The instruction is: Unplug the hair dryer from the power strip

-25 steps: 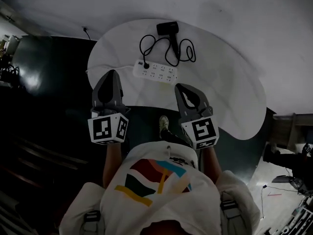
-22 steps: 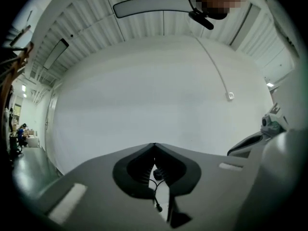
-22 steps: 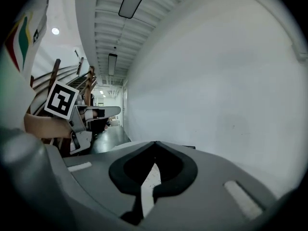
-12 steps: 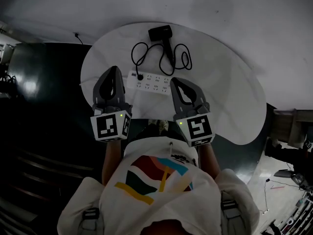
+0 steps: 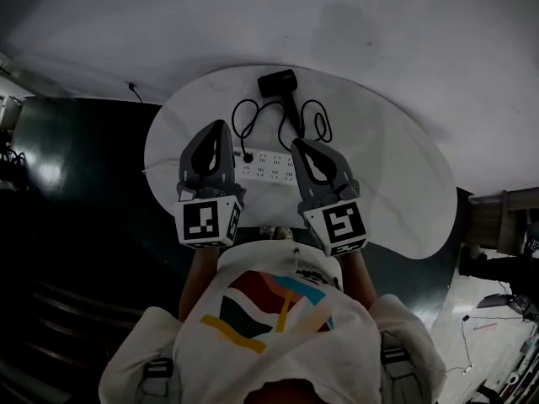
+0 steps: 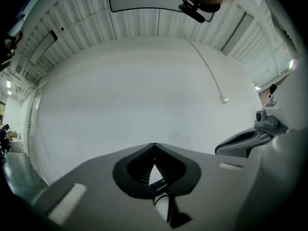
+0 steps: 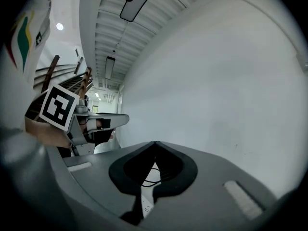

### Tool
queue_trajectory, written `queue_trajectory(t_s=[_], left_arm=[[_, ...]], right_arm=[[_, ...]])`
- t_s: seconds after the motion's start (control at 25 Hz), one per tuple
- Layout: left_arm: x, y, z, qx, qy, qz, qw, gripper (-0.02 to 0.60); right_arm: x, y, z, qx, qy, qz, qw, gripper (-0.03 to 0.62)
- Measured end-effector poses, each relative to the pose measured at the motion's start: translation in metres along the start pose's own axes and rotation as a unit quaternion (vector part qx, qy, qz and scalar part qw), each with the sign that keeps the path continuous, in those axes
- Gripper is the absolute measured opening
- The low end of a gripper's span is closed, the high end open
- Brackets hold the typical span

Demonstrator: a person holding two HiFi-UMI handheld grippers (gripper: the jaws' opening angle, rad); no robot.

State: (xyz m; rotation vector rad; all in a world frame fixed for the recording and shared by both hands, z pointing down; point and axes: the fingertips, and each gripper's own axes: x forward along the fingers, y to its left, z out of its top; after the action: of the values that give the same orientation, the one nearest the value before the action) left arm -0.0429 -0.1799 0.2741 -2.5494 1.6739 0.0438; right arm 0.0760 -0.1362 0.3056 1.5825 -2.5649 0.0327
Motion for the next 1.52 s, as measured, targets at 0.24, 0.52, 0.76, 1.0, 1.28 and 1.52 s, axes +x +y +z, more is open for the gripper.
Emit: queue_trajectory(t_s=[0.24,0.52,0.76,1.0,1.28,1.52], left_arm=[[-0.002,0.0,-0.005,-0.011,0.004,-0.008,0.9999,0.0],[0.001,0.011,-0.009,-0.015,0.009,-0.004,0.9998,0.0],[0.005,0.024,-0.022,-0.014,0.026,0.001,0.9996,0.0],[0.005,0.03,-0.042,-0.018,0.05,0.005,0.9986,0.0],[0.005,0.032,-0.052,-0.025,0.06,0.007,0.9979,0.0],[0.006,0.035,-0.067,-0.029,0.076,0.008,0.9966,0.0]], right_arm=[[-0.002,0.002,-0.007,0.001,0.009,-0.008,1.0,0.012],[0.007,-0.013,-0.004,0.012,0.007,-0.014,1.0,0.012],[0.023,-0.014,-0.016,0.022,0.044,0.017,0.999,0.054],[0.042,0.009,-0.048,0.007,0.107,0.143,0.984,0.213],[0.053,0.022,-0.129,-0.052,0.264,0.271,0.924,0.207],[0.055,0.026,-0.209,-0.146,0.376,0.294,0.867,0.202]])
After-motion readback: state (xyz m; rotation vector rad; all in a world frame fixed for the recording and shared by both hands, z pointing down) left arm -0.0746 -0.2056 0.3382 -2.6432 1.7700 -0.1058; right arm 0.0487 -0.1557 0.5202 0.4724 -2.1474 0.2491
